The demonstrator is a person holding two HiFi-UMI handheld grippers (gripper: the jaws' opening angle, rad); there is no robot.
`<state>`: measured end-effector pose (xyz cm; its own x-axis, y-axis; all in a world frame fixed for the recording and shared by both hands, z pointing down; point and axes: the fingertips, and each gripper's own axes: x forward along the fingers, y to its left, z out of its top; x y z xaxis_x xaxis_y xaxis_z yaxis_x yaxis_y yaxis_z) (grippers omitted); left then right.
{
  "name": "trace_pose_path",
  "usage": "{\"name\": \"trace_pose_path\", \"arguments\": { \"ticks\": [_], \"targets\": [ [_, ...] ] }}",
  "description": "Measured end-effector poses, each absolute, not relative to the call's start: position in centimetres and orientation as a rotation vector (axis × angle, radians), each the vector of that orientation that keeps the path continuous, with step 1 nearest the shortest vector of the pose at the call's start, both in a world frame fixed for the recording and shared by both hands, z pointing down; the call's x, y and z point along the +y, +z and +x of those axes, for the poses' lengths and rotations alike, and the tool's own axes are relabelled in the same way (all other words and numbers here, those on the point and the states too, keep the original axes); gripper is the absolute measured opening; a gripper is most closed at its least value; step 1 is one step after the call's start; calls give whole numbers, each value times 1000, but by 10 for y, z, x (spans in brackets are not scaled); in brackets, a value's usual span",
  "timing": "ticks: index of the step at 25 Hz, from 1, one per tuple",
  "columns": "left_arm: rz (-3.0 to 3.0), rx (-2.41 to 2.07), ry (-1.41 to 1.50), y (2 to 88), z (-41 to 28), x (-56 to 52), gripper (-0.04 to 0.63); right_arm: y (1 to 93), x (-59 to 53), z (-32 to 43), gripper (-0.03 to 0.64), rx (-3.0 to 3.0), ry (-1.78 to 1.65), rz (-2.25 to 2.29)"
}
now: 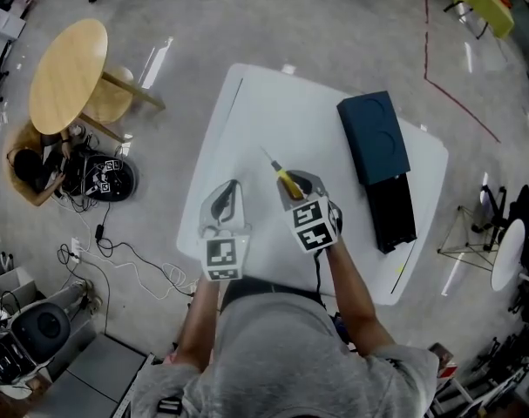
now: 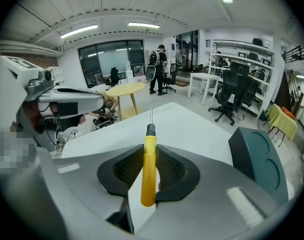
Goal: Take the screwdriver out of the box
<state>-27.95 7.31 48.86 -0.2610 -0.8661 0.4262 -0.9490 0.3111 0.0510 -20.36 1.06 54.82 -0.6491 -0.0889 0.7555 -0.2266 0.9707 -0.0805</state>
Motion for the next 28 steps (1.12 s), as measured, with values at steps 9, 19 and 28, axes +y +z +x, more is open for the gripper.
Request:
{"name": "trace_pose_path", "arguments": {
  "ticks": [9, 19, 28],
  "targets": [
    [1592, -2139, 314, 529, -299, 58, 12, 589, -2, -227, 80, -2222, 253, 195],
    [1572, -2061, 325, 567, -304, 47, 12, 628, -9, -239, 80, -2170, 280, 171],
    [1554, -2021, 329, 589, -308, 42, 12, 645, -12, -249, 81, -2152, 285, 140]
  ]
}}
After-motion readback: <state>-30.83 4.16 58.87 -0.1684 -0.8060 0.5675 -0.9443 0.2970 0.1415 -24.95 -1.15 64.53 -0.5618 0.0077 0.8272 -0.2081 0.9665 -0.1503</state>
